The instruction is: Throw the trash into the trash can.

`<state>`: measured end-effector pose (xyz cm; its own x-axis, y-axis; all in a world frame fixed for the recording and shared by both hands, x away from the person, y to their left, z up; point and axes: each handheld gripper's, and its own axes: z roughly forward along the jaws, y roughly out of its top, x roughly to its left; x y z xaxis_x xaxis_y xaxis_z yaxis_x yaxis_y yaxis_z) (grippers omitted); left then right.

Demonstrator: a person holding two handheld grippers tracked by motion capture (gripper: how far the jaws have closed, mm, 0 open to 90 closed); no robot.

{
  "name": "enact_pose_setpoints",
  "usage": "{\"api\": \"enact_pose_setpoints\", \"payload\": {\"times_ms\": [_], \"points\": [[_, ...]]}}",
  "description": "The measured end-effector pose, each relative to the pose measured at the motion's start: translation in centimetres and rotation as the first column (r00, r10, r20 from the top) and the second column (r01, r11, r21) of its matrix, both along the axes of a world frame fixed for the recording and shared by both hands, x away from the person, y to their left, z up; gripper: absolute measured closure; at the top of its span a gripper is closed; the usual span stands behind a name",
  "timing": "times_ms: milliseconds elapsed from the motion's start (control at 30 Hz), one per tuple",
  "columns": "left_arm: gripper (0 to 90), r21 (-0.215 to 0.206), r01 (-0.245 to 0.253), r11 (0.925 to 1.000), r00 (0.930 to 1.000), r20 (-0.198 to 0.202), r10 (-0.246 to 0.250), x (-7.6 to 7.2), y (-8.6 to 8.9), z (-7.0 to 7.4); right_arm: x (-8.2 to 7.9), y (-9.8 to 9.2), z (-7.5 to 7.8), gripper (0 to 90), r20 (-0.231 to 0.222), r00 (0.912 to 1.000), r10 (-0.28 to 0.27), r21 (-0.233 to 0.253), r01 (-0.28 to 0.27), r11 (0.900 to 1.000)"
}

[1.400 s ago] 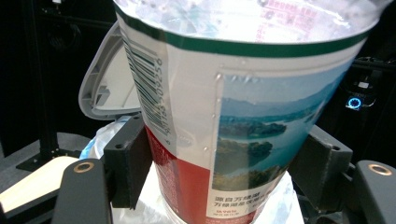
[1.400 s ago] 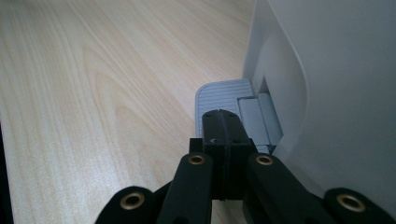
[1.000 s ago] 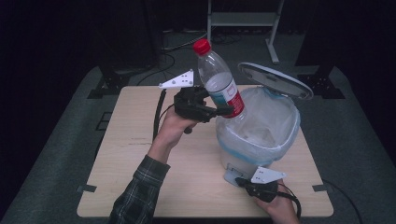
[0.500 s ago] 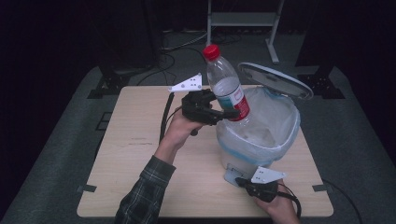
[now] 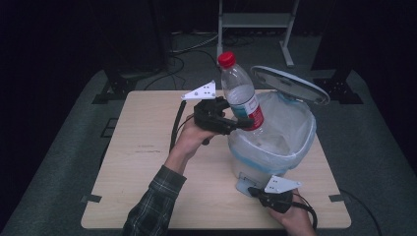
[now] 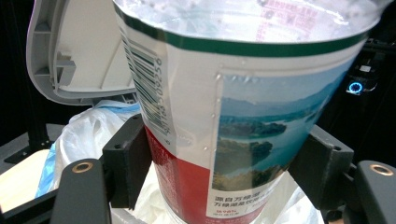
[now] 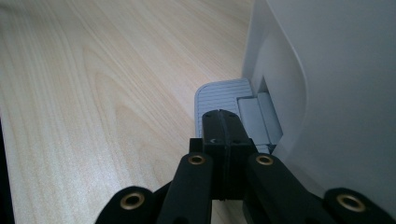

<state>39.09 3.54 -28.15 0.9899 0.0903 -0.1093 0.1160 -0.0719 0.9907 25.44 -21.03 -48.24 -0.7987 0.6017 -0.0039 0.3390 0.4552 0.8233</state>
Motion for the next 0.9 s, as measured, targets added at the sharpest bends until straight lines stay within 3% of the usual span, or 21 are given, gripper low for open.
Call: {"api": "enact_pose_setpoints", "payload": {"times_ms": [333,500,900], "points": [[26.9,0.016,-0.004,0.9999,1.0,0.001,0.004,-0.1,0.0,0.0,0.0,0.0,0.0,89.7,0.0,1.0,0.0,0.001,0.0,1.0],[22.8,-0.007,-0.01,0.9999,0.9999,-0.009,0.01,0.0,0.2,0.0,0.0,0.0,0.0,89.7,-0.001,1.0,0.0,0.001,0.0,1.0],[20.1,-0.002,-0.038,0.9993,0.9993,0.007,0.038,0.0,1.0,0.0,0.0,0.0,0.0,89.7,-0.003,1.0,-0.001,0.003,0.001,1.0]]}}
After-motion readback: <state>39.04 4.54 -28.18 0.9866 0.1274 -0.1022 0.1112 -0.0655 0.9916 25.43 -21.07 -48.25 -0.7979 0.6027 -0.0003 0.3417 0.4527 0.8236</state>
